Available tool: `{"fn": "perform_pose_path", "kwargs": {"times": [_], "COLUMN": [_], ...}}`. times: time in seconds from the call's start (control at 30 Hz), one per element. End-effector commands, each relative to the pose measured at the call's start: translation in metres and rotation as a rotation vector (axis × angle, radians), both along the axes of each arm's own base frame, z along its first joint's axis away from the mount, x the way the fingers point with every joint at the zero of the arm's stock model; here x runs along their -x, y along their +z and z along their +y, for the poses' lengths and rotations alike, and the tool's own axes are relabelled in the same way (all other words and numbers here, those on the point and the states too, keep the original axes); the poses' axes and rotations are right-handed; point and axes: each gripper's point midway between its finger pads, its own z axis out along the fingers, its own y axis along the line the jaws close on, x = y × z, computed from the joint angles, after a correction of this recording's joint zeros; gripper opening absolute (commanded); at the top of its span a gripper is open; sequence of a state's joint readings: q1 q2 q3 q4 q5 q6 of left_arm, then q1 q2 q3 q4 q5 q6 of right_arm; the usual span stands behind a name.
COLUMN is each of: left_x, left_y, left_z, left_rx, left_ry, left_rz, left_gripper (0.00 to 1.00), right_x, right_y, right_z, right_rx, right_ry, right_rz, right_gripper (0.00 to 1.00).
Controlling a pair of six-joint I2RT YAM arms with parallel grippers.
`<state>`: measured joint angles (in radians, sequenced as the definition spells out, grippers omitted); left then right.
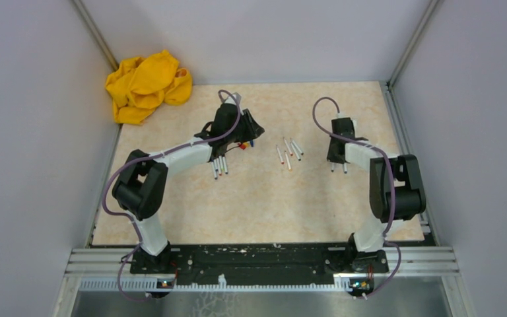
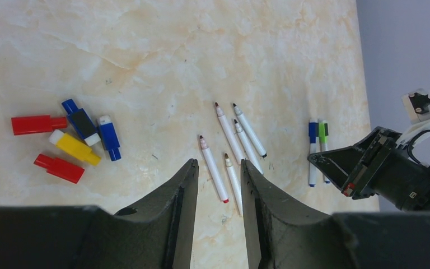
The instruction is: Open the pen caps
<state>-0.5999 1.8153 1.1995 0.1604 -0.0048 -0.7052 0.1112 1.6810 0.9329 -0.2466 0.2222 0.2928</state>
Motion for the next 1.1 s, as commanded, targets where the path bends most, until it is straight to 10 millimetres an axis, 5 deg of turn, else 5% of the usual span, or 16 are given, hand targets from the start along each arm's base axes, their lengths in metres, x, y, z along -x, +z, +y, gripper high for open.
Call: {"fn": "perform_pose_path", "kwargs": {"times": [0.0,0.23,0.37,0.83,1.07], "left_x": [0.008,0.022,0.027,0.029,0.027], "left_y": [0.025,0.026,0.024,0.001,-0.004], "left_z": [-0.013,-0.038,-0.046,-0.057,-0.055], "left_rx": [0.061,0.147,0.174,0.202,0.203], "left_ry": [-0.078,-0.219,-0.27,-0.3,-0.279], "left_rz": [-0.053,-0.032,-0.018,0.08,0.097], "left_gripper": [0.41,0.49,0.51,0.55,0.55], "right_x": [-0.003,-0.007,-0.008,0.002,0.005], "right_y": [0.025,0.065,0.084,0.128,0.136], "right_z": [0.043,0.132,0.163,0.233,0.248], "right_rx": [-0.063,-0.229,-0.285,-0.436,-0.453], "right_ry": [0.158,0.412,0.496,0.668,0.706], "right_rz": [-0.066,-0.167,-0.201,-0.273,-0.28], "right_gripper": [0.0,0.0,0.0,0.0,0.0]}}
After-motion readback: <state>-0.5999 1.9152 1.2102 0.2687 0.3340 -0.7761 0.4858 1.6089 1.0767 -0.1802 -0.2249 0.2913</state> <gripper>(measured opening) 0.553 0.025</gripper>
